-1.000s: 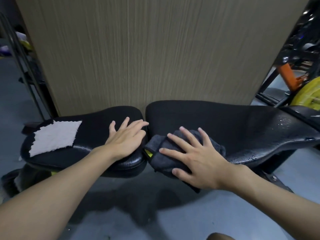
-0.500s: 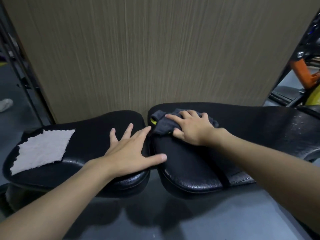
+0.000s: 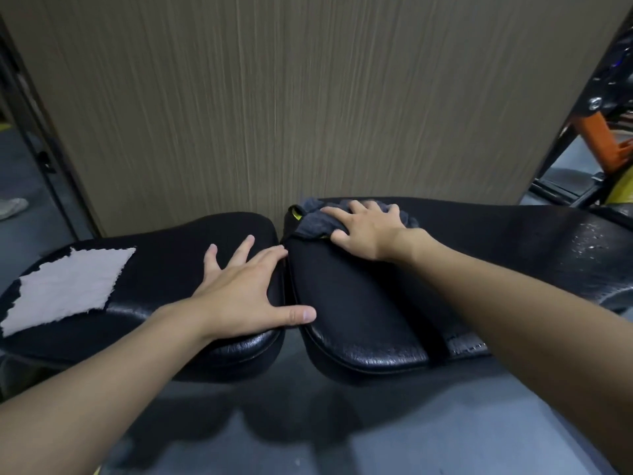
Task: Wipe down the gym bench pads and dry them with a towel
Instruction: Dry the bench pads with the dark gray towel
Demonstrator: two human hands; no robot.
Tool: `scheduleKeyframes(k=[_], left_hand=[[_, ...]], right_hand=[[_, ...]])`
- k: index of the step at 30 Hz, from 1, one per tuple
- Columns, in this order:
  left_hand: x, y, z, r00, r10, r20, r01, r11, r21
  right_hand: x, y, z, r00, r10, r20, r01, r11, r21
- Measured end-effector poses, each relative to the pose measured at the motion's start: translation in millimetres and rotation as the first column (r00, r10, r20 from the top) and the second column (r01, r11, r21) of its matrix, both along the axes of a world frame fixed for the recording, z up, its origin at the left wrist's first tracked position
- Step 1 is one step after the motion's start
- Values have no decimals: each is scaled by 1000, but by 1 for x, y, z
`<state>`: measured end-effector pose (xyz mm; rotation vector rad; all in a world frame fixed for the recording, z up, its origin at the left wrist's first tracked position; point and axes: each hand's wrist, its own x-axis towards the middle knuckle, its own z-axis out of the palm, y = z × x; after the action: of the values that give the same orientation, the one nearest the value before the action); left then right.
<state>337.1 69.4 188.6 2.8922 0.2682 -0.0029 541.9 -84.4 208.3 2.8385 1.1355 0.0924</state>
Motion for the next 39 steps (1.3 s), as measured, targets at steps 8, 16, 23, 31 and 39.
scheduleKeyframes(k=[8, 16, 23, 31, 39], left_hand=[[-1, 2, 6, 999, -22, -40, 18, 994, -103], [2, 0, 3, 999, -17, 34, 20, 994, -108], [15, -8, 1, 998, -36, 46, 36, 999, 13], [28, -18, 5, 989, -89, -116, 101, 989, 108], [33, -32, 30, 962, 21, -273, -15, 1000, 25]], right_hand=[[-117, -98, -4, 987, 129, 96, -131, 991, 10], [-147, -132, -9, 993, 52, 108, -52, 999, -2], [-67, -84, -7, 995, -77, 70, 77, 997, -2], [39, -31, -11, 980, -191, 62, 189, 981, 46], [78, -12, 1, 981, -194, -9, 194, 981, 7]])
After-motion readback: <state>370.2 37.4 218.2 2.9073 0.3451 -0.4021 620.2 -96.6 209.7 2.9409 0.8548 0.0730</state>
